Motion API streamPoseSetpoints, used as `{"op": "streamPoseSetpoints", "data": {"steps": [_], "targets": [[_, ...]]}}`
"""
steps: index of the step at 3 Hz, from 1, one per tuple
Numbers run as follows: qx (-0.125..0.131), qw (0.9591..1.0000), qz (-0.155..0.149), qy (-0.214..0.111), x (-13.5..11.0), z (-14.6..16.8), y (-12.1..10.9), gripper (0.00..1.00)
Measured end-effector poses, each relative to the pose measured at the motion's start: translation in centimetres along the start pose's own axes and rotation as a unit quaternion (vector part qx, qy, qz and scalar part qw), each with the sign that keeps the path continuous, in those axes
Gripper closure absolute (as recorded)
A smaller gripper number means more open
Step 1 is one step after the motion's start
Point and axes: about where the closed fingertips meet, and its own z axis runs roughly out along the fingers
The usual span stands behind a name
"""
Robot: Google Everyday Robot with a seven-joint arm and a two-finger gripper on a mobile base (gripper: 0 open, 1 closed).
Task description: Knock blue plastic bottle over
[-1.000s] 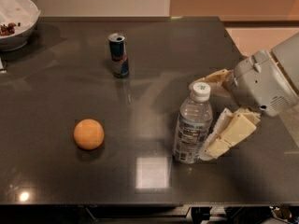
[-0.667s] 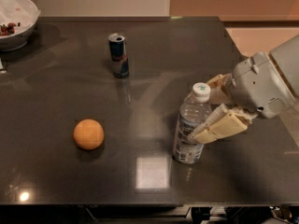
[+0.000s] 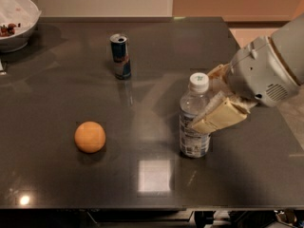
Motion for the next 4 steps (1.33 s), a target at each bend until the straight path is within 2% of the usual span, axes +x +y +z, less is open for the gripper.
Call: {"op": "streamPoseSetpoints", "data": {"steps": [1,2,3,4], "targets": [[0.025,0.9972,-0.003,0.070,-1.6,-1.1,-1.6,1.00],[0.033,0.9878,-0.008,0.152,-1.6,-1.0,-3.2,1.00],[0.025,0.9747,-0.013,0.222,0.2,-0.4,-5.4,1.00],[0.009,0.9636,-0.015,0.267,1.8,0.9,-7.1,1.00]]}}
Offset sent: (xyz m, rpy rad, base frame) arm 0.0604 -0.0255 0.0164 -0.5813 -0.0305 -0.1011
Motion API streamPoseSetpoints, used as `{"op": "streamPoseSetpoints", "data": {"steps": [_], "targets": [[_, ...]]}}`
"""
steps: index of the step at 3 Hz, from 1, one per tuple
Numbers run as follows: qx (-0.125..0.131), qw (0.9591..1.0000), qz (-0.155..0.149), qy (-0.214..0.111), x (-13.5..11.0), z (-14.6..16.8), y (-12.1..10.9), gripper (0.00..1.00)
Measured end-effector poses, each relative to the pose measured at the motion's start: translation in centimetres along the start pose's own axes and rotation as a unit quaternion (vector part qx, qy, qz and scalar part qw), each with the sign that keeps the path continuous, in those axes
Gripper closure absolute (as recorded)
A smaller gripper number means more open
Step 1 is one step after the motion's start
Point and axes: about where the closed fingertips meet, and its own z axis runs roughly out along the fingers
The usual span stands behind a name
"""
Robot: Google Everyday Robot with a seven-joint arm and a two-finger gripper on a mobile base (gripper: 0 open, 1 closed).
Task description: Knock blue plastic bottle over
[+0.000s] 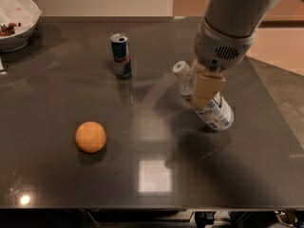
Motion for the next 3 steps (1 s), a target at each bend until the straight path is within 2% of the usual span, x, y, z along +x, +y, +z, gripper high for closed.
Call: {"op": "streamPoseSetpoints", "data": {"steps": [1,2,3], "targets": [[-0.013,0.9992,0.000,0.037,0.7,2.3,-1.8,0.81],[-0.019,0.9983,-0.002,0.055,0.8,3.6,-2.8,0.58],[-0.027,0.9979,-0.006,0.058,0.7,4.7,-3.4,0.35]]}}
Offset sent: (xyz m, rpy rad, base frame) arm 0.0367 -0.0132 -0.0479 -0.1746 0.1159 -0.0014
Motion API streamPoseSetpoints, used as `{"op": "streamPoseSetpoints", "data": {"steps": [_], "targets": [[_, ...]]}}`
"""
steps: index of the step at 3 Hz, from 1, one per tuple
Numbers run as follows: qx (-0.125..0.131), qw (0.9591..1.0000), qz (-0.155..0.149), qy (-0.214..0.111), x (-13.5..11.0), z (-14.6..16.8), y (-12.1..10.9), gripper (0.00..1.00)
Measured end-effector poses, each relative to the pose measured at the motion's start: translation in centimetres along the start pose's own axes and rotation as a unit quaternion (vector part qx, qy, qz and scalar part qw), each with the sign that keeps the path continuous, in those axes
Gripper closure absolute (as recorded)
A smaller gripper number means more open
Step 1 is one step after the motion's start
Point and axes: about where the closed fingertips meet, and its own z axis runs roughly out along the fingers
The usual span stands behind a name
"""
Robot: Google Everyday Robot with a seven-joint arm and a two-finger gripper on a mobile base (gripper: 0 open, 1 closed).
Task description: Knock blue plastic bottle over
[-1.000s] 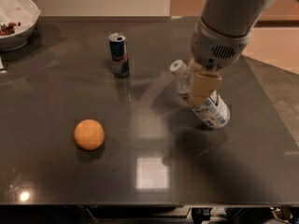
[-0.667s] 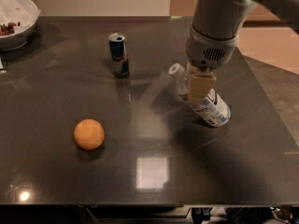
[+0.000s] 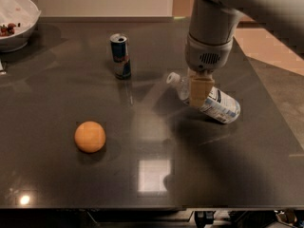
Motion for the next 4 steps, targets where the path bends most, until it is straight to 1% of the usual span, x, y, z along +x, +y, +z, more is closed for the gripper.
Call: {"op": "streamPoseSetpoints", "data": {"steps": [1,2,3,4], "targets": [[-0.008,0.9999,-0.001,-0.010,-0.3,0.8,-0.2,0.13],[-0.020,0.9993,-0.007,-0.032,-0.9,1.3,0.3,0.00],[-0.035,0.9979,-0.011,-0.054,-1.4,1.8,1.2,0.00],[-0.049,0.9962,-0.010,-0.072,-1.3,2.4,2.1,0.00]]}}
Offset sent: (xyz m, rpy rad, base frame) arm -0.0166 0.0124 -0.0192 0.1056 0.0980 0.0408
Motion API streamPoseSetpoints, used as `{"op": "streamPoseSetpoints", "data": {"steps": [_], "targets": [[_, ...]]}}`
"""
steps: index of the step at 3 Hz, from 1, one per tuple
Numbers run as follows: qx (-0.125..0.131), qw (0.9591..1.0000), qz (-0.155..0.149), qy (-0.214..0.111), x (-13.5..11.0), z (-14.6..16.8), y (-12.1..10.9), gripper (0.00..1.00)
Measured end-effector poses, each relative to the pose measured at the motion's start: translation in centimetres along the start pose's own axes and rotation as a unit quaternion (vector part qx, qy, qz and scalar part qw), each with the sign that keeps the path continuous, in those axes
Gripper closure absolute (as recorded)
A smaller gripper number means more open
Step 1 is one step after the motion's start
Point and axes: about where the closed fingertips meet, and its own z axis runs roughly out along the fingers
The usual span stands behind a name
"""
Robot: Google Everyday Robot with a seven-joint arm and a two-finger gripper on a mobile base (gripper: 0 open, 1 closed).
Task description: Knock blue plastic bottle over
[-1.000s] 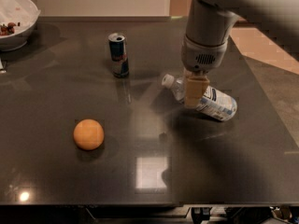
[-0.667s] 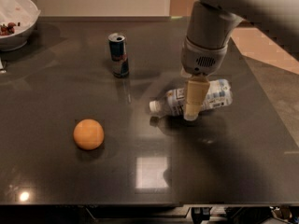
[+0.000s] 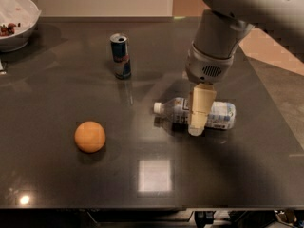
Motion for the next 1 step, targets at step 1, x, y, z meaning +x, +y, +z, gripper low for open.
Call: {"op": "streamPoseSetpoints", "data": {"steps": [1], "targets": [[0.002,1.0000,0.000,-0.002,-0.10,-0.02,-0.04,0.00]]}}
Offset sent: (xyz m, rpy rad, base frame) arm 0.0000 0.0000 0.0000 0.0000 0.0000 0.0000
